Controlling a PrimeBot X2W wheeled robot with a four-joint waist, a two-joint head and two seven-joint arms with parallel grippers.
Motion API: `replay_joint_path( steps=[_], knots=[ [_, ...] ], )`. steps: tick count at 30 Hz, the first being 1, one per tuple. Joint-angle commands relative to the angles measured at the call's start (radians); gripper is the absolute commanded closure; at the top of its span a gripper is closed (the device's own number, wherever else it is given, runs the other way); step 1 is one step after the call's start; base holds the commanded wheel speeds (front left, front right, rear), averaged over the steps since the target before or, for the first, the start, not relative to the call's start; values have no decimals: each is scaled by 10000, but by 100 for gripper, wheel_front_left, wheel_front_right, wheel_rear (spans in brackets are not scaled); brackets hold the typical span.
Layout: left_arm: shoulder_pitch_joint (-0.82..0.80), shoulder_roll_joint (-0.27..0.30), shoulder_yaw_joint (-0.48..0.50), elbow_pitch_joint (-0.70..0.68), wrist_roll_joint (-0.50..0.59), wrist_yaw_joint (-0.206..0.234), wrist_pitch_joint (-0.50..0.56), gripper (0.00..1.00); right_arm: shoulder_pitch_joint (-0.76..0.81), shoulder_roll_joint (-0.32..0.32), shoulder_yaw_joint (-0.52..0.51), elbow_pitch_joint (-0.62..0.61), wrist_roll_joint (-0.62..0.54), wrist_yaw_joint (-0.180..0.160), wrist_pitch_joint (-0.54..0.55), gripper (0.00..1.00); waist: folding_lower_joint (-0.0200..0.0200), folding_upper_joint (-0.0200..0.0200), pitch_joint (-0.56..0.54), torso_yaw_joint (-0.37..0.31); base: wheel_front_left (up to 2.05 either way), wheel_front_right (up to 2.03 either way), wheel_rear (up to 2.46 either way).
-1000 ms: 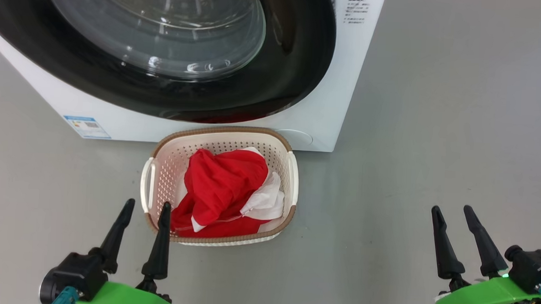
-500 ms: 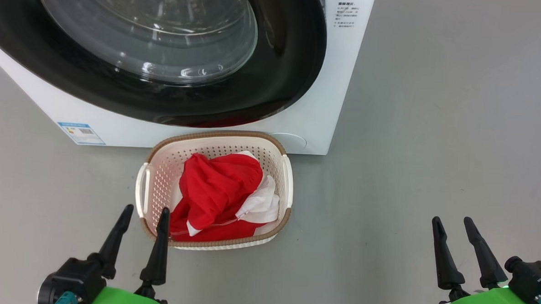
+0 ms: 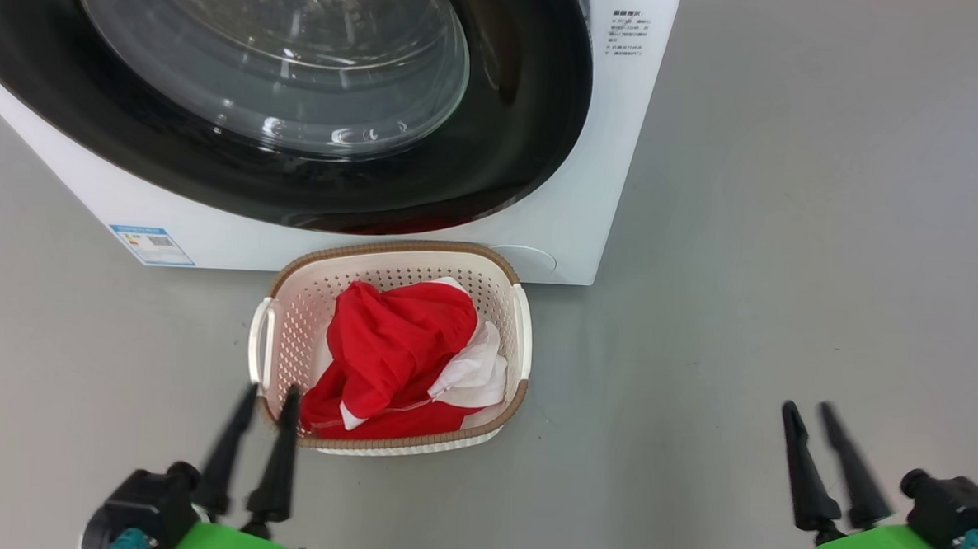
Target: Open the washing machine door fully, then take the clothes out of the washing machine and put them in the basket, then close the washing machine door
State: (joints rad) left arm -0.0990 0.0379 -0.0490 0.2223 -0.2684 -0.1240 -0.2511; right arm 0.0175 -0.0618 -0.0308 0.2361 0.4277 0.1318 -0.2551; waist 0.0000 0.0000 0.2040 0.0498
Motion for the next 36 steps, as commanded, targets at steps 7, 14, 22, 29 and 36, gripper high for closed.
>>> replay_joint_path(
  steps=[7, 14, 22, 29, 36],
  knots=[
    [49, -20, -47, 254, -489, 2, 117, 100, 12, 76, 92, 258, 438, 0, 87, 100, 9, 0, -39, -13, 0, 0, 0],
    [47, 47, -26, 278, -1304, 14, 261, 100, -62, 28, 113, 292, 1153, -1, 245, 100, 2, 0, -185, -45, 0, 0, 0],
    [12, 114, 5, 321, -2227, -1, 434, 100, -173, -18, 119, 304, 1963, -2, 430, 100, 1, 0, -310, -77, 0, 0, 0],
    [-2, 158, 35, 336, -2912, -9, 568, 100, -235, -46, 115, 294, 2563, -2, 575, 100, 1, 0, -407, -101, 0, 0, 0],
    [-12, 206, 77, 340, -3706, -15, 730, 100, -304, -74, 102, 277, 3257, -3, 749, 100, 1, 0, -519, -128, 0, 0, 0]
  ],
)
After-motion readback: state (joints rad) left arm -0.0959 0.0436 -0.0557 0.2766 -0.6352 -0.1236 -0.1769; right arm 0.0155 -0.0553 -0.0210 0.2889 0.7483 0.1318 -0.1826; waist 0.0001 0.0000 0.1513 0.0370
